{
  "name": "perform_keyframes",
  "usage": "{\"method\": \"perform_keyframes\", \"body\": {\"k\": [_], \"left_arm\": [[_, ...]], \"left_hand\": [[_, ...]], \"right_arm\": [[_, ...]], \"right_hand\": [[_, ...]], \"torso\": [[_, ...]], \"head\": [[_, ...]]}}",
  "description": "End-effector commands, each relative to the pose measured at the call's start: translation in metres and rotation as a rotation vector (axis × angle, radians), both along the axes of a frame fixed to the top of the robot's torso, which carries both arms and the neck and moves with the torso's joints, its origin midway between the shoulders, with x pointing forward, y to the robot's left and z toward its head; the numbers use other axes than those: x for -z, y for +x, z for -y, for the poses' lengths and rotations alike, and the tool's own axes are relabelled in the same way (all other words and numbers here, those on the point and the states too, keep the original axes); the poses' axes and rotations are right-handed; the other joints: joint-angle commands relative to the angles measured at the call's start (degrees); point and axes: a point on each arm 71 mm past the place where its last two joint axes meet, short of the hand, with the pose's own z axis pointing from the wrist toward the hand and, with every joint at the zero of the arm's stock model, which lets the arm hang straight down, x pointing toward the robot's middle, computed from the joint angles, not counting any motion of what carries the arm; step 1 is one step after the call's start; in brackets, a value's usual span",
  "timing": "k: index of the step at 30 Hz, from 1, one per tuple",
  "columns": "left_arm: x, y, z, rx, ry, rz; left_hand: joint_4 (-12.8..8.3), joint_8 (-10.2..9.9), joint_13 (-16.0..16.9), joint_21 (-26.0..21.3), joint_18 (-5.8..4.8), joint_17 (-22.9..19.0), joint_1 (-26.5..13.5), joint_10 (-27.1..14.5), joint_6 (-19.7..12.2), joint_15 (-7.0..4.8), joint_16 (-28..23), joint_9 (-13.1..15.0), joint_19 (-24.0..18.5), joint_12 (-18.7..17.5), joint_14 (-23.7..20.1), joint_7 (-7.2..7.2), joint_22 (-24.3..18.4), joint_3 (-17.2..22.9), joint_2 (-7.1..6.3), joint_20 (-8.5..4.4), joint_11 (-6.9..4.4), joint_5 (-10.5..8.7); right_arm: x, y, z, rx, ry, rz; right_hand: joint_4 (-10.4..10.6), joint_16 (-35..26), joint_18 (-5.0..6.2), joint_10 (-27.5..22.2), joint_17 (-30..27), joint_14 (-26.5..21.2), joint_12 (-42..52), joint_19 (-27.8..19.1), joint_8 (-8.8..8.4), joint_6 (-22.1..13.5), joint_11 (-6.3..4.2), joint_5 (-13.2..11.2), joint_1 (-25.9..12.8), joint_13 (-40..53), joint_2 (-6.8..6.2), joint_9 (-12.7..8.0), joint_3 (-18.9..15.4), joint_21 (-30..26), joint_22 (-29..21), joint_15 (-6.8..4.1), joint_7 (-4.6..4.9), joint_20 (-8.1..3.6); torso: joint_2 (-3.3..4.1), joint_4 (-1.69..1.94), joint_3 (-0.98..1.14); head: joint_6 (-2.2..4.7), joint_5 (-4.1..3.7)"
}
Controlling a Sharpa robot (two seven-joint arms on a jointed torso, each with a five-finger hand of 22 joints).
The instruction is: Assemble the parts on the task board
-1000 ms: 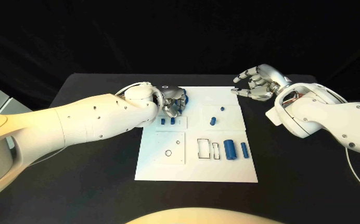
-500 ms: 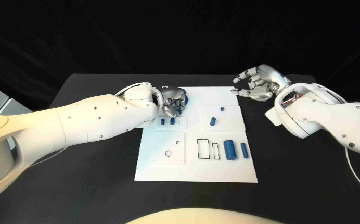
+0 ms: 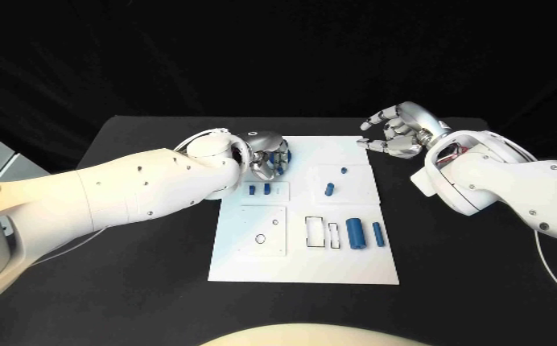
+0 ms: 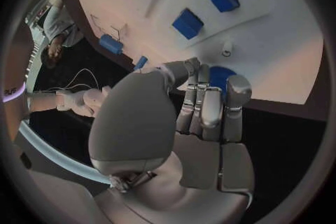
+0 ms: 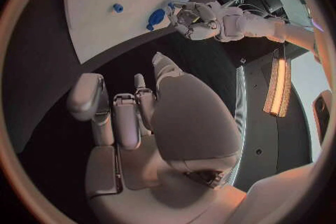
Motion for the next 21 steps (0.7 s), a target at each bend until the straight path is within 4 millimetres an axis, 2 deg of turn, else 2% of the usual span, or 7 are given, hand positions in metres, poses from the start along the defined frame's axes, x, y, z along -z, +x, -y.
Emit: {"method": "perform_keyframes", "body": {"k": [1,8,15,21], "left_arm": [[-0.005,-0.003,-0.004,-0.030,-0.077,-0.053],[-0.010,-0.004,-0.021,-0.069,-0.088,-0.086],[-0.008,-0.001,-0.041,-0.106,-0.039,-0.093],[-0.006,-0.001,-0.049,-0.116,-0.012,-0.087]], "left_hand": [[0.24,-0.36,-0.10,0.35,-1.16,0.16,-1.07,0.45,0.66,0.16,0.26,0.12,0.26,-0.63,0.48,-0.04,0.10,-0.40,-0.26,0.17,0.15,0.32],[0.51,-0.62,-0.11,0.28,-1.17,0.10,-1.79,0.74,0.97,0.13,0.28,0.29,0.32,-1.19,0.54,-0.15,0.12,-0.64,-0.48,0.20,0.07,0.32],[0.66,-0.75,-0.13,0.18,-1.17,0.03,-2.13,0.86,1.12,0.11,0.27,0.39,0.30,-1.50,0.54,-0.21,0.06,-0.76,-0.61,0.21,0.03,0.29],[0.68,-0.78,-0.13,0.14,-1.16,-0.04,-2.19,0.89,1.15,0.11,0.26,0.41,0.27,-1.56,0.51,-0.22,0.03,-0.78,-0.63,0.21,0.02,0.29]], "right_arm": [[0.000,-0.001,-0.001,-0.019,-0.012,-0.003],[0.001,-0.001,0.001,-0.016,-0.014,-0.006],[0.001,-0.001,0.001,-0.014,-0.016,-0.007],[0.001,-0.001,0.002,-0.014,-0.017,-0.008]], "right_hand": [[-0.02,-0.29,0.59,0.18,0.75,2.14,0.19,-0.08,0.34,-0.38,0.02,0.31,-0.17,4.16,-0.39,-0.06,0.42,-0.10,0.07,-0.53,0.11,0.04],[-0.02,-0.29,0.59,0.18,0.75,2.14,0.19,-0.08,0.34,-0.38,0.02,0.31,-0.17,4.16,-0.39,-0.06,0.42,-0.10,0.07,-0.53,0.11,0.04],[-0.01,-0.39,0.58,0.26,0.67,2.15,0.21,0.01,0.44,-0.35,-0.01,0.31,-0.30,4.13,-0.37,-0.07,0.48,-0.18,0.02,-0.56,0.08,0.01],[-0.01,-0.39,0.58,0.26,0.67,2.15,0.21,0.01,0.44,-0.35,-0.01,0.31,-0.30,4.13,-0.37,-0.07,0.48,-0.18,0.02,-0.56,0.08,0.01]], "torso": [[-0.04,0.12,0.03],[-0.10,0.23,0.02],[0.03,0.15,-0.03],[0.13,0.12,-0.10]], "head": [[-0.02,0.04],[-0.02,0.13],[-0.10,0.48],[-0.14,0.53]]}}
